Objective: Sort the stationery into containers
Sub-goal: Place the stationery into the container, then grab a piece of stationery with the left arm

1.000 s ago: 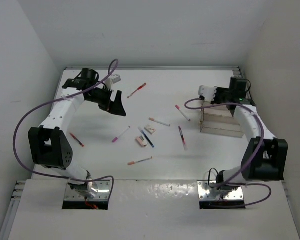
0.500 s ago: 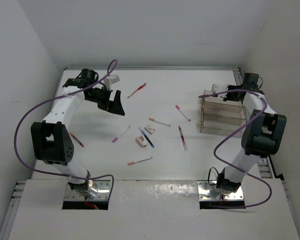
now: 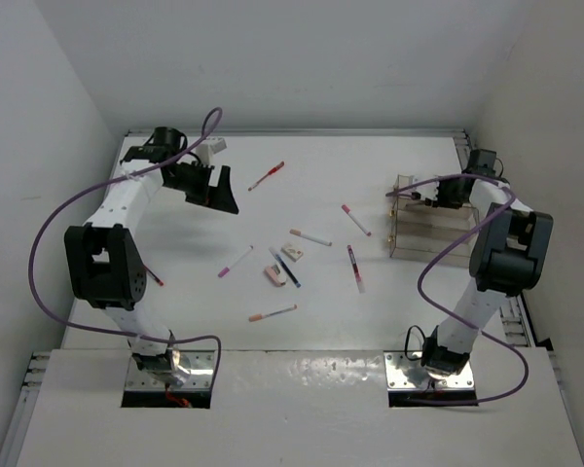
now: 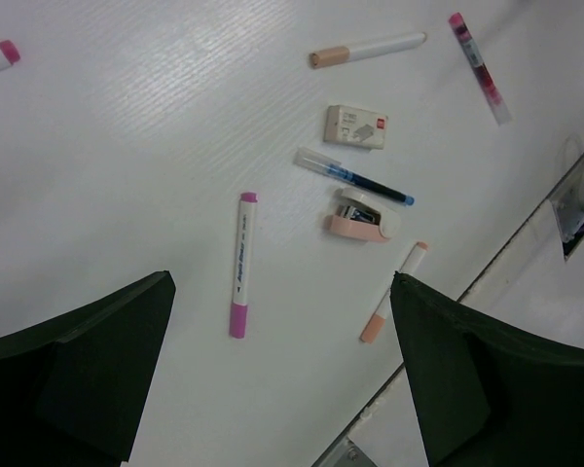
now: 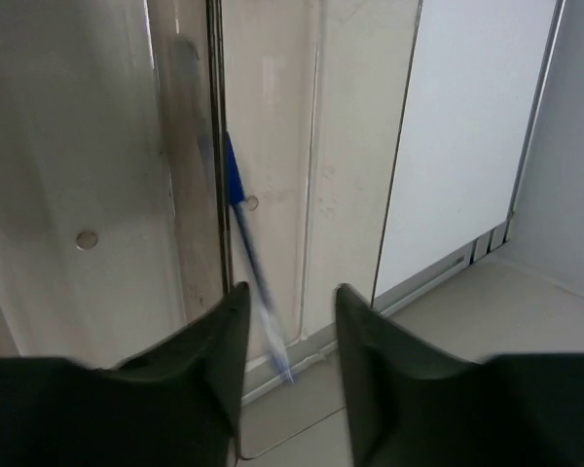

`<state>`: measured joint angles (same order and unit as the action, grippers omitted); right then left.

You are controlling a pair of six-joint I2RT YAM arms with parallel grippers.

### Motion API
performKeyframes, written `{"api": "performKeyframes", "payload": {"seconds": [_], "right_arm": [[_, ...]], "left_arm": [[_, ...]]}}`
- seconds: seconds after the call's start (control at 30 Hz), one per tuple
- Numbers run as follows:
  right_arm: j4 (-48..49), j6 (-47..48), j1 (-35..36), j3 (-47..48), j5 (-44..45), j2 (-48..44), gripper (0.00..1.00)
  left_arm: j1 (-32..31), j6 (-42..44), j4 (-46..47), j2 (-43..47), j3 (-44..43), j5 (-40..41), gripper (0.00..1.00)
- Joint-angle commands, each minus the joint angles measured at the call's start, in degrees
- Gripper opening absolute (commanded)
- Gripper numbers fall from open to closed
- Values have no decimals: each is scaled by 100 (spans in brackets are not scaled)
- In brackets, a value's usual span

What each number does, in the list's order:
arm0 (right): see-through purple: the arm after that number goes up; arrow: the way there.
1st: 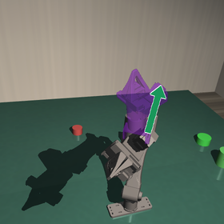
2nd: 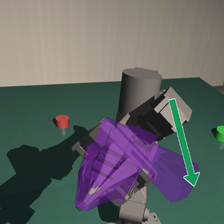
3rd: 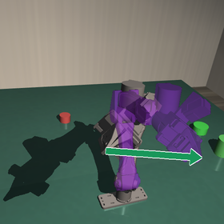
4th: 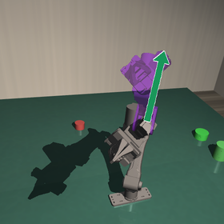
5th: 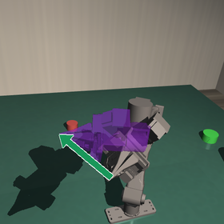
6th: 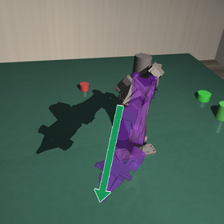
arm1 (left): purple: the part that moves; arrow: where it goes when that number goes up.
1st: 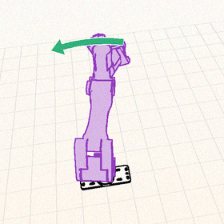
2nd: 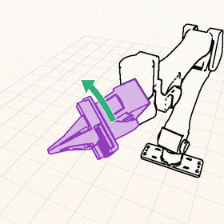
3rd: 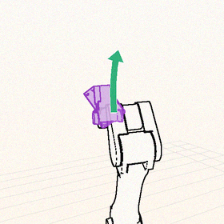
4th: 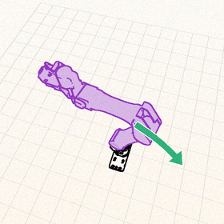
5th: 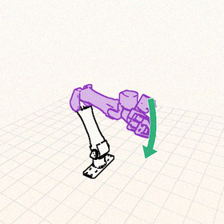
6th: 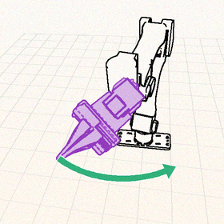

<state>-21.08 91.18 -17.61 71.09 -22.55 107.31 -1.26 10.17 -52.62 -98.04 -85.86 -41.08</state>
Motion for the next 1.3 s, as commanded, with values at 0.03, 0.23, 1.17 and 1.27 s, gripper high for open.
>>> {"api": "performKeyframes", "payload": {"seconds": [0.03,0.23,1.17,1.27], "right_arm": [[-168,-64,-24,344,-66,1,44],[-89,-1003,38,379,-215,-420,48],[-2295,-7711,-876,-543,-3405,-4130,48],[-2392,-7808,-885,-526,-3511,-4130,47]], "left_arm": [[47,-287,541,109,-124,398,100],[-251,-595,1684,233,-534,1461,100],[-1351,476,1632,-4373,-4272,2886,59],[-1342,582,1492,-4487,-4272,2957,53]]}}
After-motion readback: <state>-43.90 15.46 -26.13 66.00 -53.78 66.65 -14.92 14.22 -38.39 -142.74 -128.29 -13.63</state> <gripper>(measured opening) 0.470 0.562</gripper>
